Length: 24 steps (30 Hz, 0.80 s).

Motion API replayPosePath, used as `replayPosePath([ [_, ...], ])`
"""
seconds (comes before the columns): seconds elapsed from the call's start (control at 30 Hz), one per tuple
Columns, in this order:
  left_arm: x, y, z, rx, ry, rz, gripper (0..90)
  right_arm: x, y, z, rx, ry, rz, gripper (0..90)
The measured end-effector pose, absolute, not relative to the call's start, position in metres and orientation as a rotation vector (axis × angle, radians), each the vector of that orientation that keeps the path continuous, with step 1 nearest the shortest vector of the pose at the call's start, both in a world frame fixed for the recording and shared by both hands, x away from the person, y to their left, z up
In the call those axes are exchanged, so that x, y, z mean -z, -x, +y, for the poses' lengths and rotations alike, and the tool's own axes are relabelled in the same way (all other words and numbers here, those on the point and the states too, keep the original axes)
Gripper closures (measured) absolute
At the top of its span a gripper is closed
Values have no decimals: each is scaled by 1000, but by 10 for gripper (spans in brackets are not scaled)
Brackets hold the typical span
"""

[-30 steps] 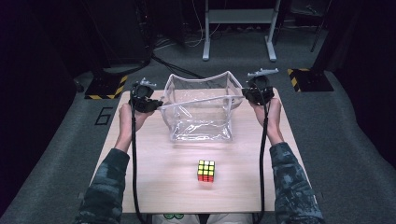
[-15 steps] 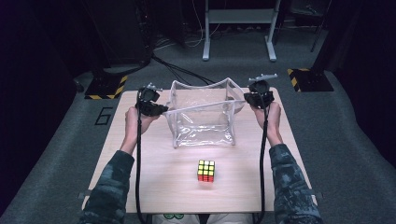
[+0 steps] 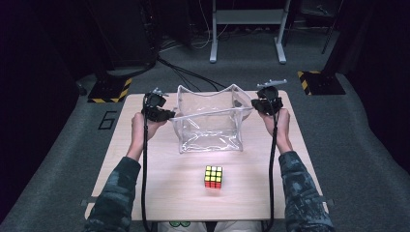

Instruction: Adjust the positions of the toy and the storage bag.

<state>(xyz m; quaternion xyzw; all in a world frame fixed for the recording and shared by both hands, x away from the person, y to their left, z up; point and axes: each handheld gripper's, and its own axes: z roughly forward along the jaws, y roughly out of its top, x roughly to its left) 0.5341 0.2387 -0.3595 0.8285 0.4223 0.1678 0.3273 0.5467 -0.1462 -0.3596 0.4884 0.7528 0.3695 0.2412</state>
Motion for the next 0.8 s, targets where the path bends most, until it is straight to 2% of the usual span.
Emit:
replayPosePath([
  [0.07, 358, -534, 237, -444, -2163, 1113, 792, 359, -546, -145, -1020, -1327, 2067, 873],
  [0.17, 357, -534, 238, -458, -2146, 1122, 683, 357, -545, -143, -1045, -1322, 2067, 808],
  [0.3, 351, -531, 242, -501, -2093, 1142, 453, 354, -542, -142, -1070, -1302, 2094, 647],
  [0.43, 344, -527, 247, -519, -2060, 1146, 323, 347, -537, -141, -1104, -1286, 2102, 442],
  [0.6, 338, -522, 253, -527, -2034, 1154, 238, 339, -529, -137, -1142, -1253, 2115, 264],
  [0.7, 334, -518, 259, -529, -2013, 1159, 201, 336, -524, -138, -1156, -1249, 2113, 189],
  [0.8, 333, -513, 265, -527, -2003, 1161, 171, 334, -519, -141, -1170, -1253, 2120, 153],
])
